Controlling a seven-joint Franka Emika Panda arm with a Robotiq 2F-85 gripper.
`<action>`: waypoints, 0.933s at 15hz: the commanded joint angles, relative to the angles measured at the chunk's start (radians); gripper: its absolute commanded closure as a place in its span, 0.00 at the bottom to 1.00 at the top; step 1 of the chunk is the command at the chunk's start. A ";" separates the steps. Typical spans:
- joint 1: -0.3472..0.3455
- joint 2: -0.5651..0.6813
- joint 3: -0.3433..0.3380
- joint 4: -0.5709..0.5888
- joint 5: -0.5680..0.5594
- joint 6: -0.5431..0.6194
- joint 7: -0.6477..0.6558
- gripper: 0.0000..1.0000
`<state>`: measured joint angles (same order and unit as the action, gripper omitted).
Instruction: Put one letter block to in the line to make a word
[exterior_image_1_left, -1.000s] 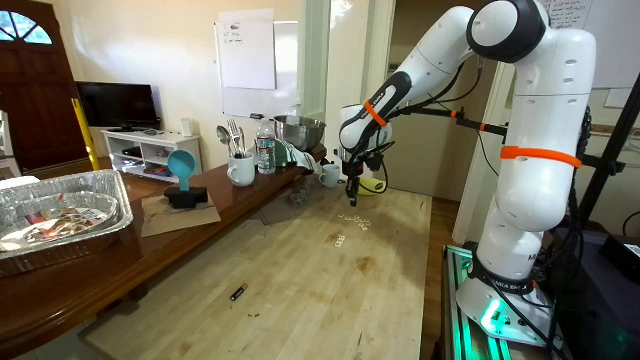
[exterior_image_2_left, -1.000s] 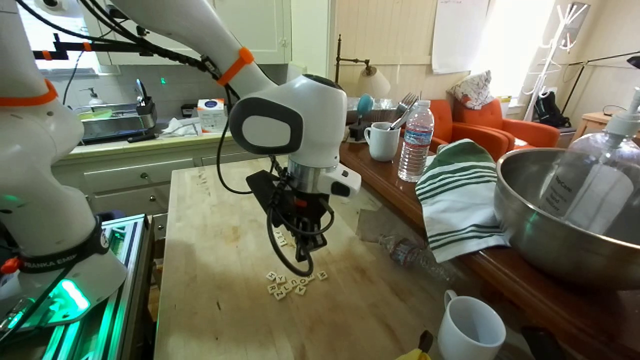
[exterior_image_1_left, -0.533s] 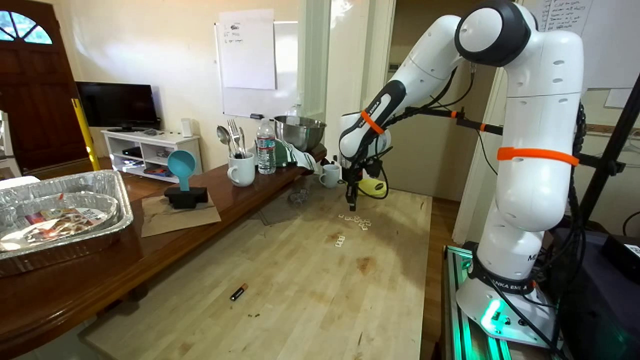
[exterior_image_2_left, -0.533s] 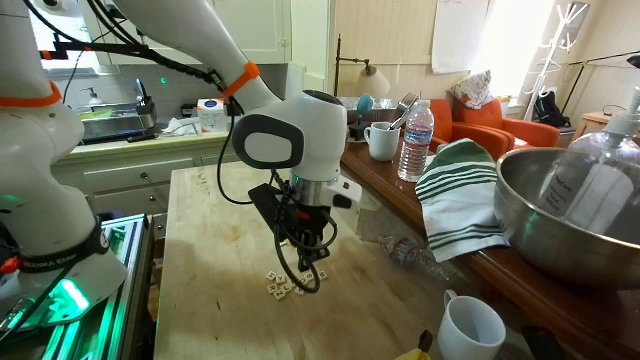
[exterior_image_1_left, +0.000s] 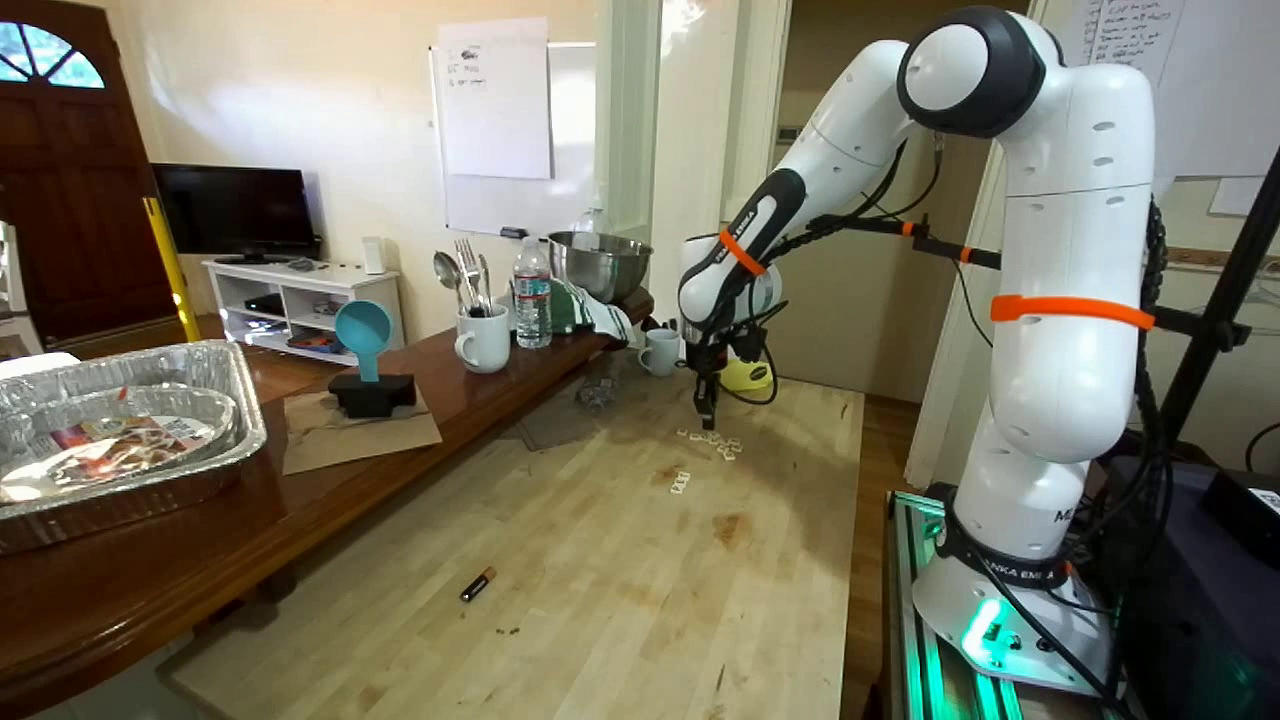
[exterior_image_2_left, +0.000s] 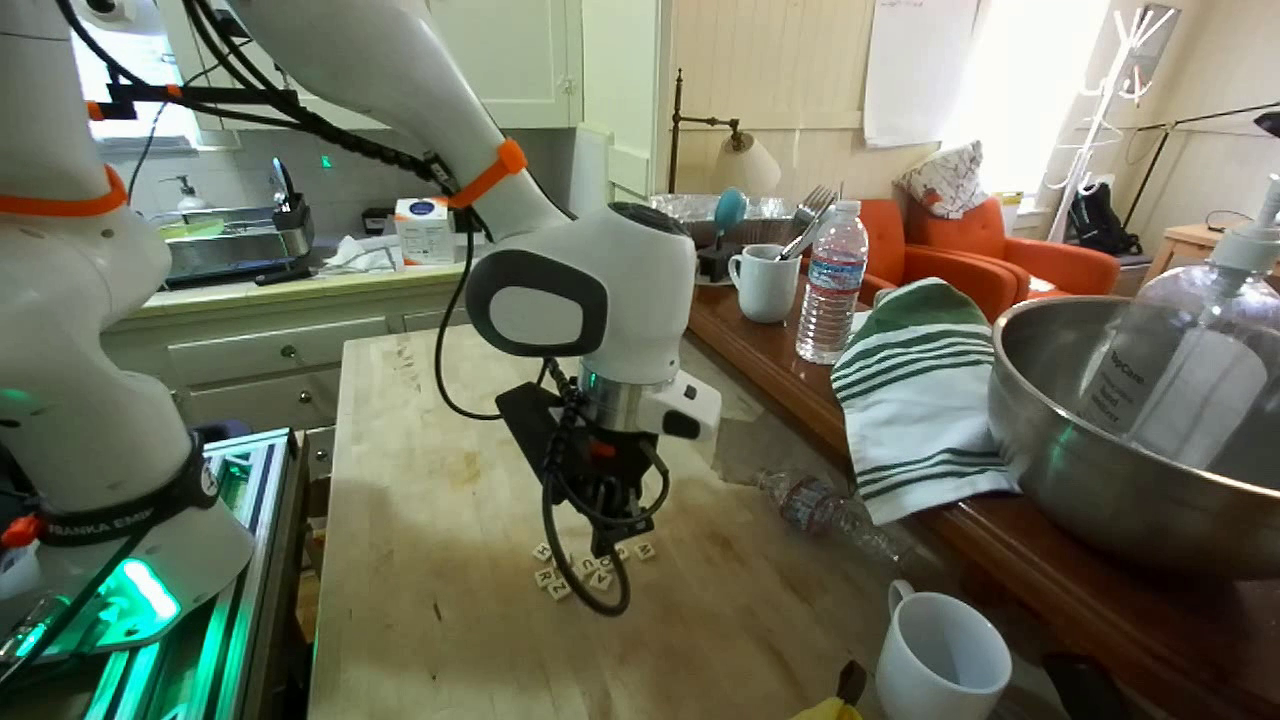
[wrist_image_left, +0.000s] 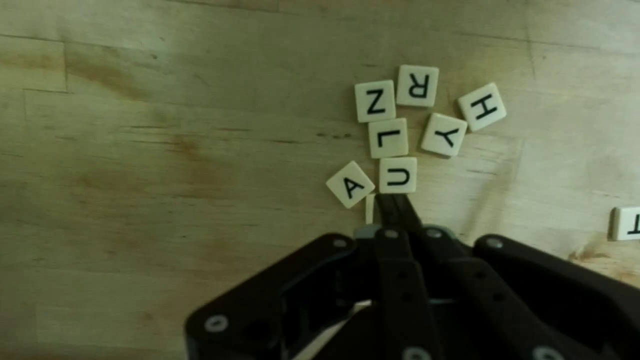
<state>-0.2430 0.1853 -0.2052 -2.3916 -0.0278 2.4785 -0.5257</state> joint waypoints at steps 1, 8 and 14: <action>-0.028 0.024 0.030 0.000 0.077 0.037 -0.017 1.00; -0.037 0.051 0.059 0.006 0.191 0.095 0.001 1.00; -0.041 0.060 0.059 0.008 0.204 0.131 0.051 1.00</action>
<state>-0.2680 0.2275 -0.1591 -2.3879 0.1604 2.5812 -0.5047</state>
